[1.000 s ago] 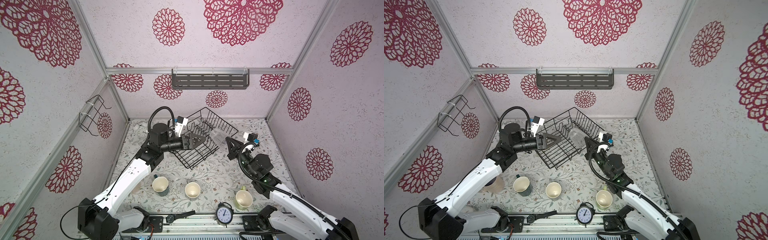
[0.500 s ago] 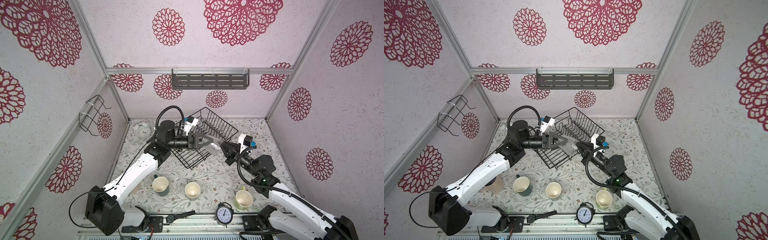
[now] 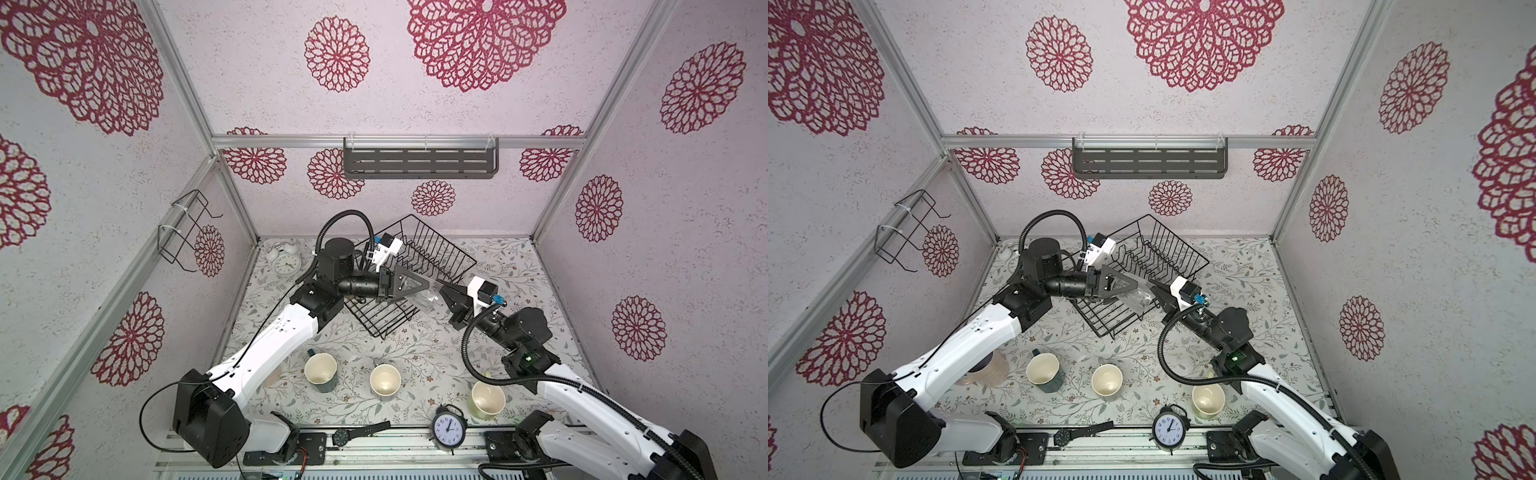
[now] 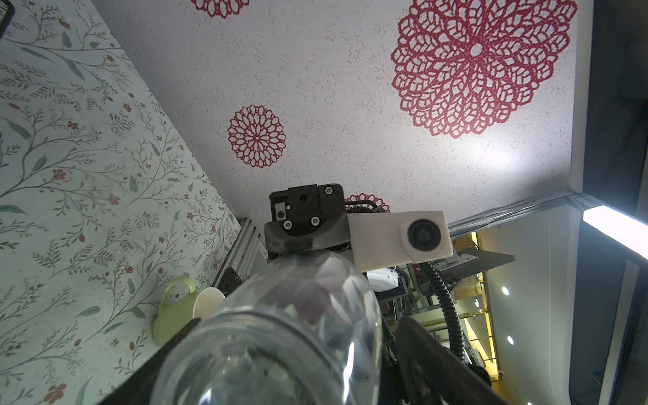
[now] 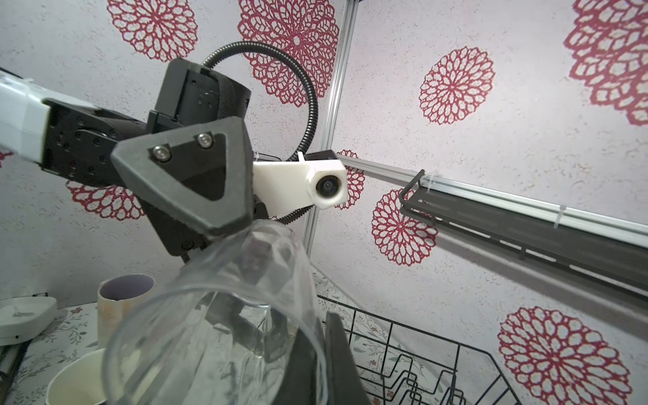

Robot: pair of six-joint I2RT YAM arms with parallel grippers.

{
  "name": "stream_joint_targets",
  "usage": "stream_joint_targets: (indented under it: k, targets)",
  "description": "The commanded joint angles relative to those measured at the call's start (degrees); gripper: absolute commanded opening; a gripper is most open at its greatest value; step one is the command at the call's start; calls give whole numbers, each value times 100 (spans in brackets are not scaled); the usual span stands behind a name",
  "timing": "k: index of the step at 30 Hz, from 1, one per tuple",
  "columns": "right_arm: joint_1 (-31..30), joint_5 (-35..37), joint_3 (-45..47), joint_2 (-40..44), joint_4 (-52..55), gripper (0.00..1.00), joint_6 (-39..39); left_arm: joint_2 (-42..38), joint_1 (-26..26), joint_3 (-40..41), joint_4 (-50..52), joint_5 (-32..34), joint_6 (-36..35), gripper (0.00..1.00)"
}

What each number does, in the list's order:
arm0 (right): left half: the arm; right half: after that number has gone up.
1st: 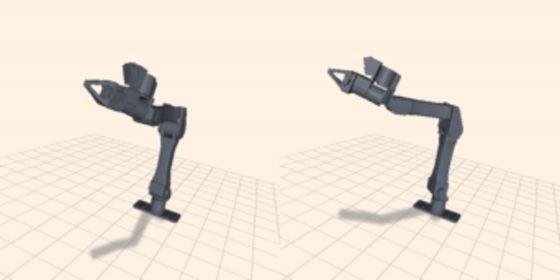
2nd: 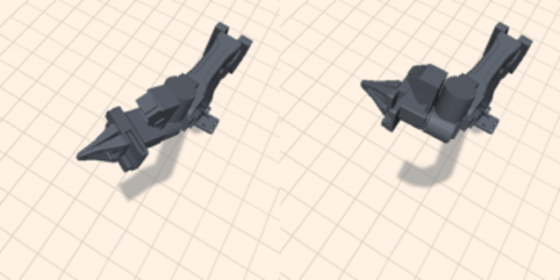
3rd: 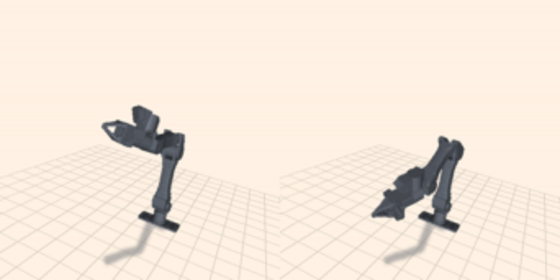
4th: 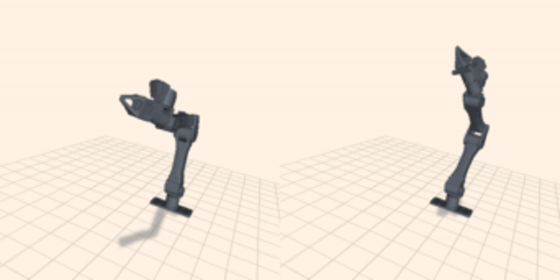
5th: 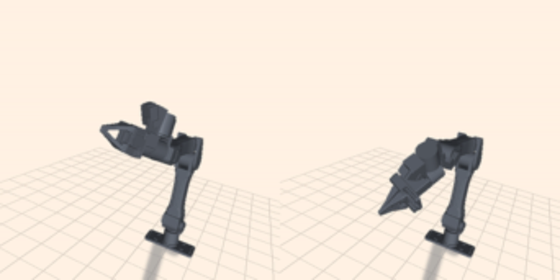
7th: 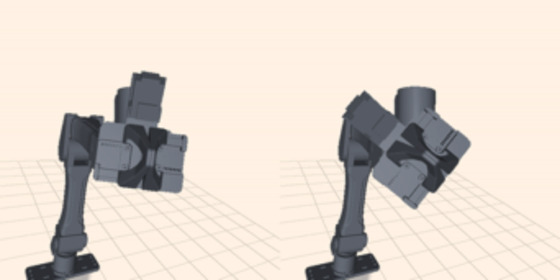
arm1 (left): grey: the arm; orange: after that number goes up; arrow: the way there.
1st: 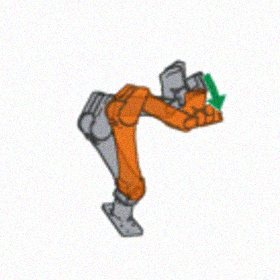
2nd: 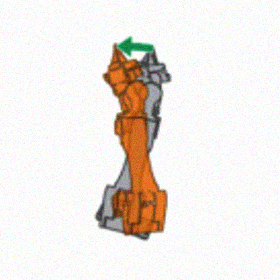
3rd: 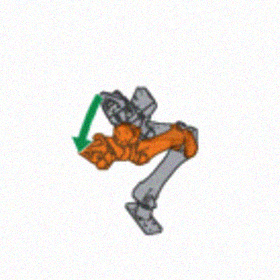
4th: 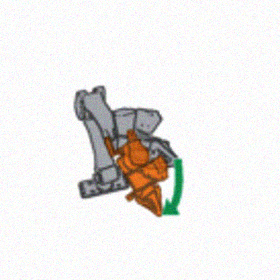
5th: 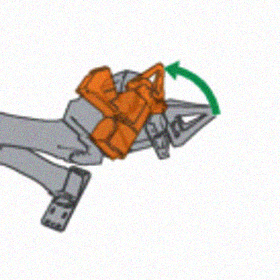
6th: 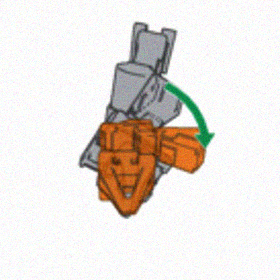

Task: Load cups into a dish rack
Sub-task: Place the cup upside down at the dish rack.

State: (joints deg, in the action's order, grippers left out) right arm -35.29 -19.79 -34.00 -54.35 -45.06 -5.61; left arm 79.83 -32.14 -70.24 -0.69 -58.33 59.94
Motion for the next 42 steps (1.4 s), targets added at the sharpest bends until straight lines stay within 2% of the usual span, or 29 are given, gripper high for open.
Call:
stream_joint_targets:
  k: [1,6,15,18,27,33,39,42]
  targets:
    - [32,100,-133,-139,-160,0,-484,5,-65,-253,139,-287,-103,84]
    - [38,126,-137,-231,-234,0,-632,54,-72,-325,82,-223,54,74]
    - [34,416,-194,-391,-232,0,-863,141,-51,-433,-14,-179,208,69]
    - [40,515,-180,-435,-329,0,-913,173,-47,-412,-113,-217,236,87]
    - [40,607,-289,-515,-557,0,-1073,264,-47,-337,-324,-258,387,91]
    - [49,941,-301,-655,-870,0,-1057,338,-53,-364,-485,-242,484,92]
    - [48,688,-294,-743,-941,0,-898,487,-46,-456,-537,-242,553,89]
    - [51,797,-283,-736,-909,0,-916,496,-33,-478,-605,-254,577,89]
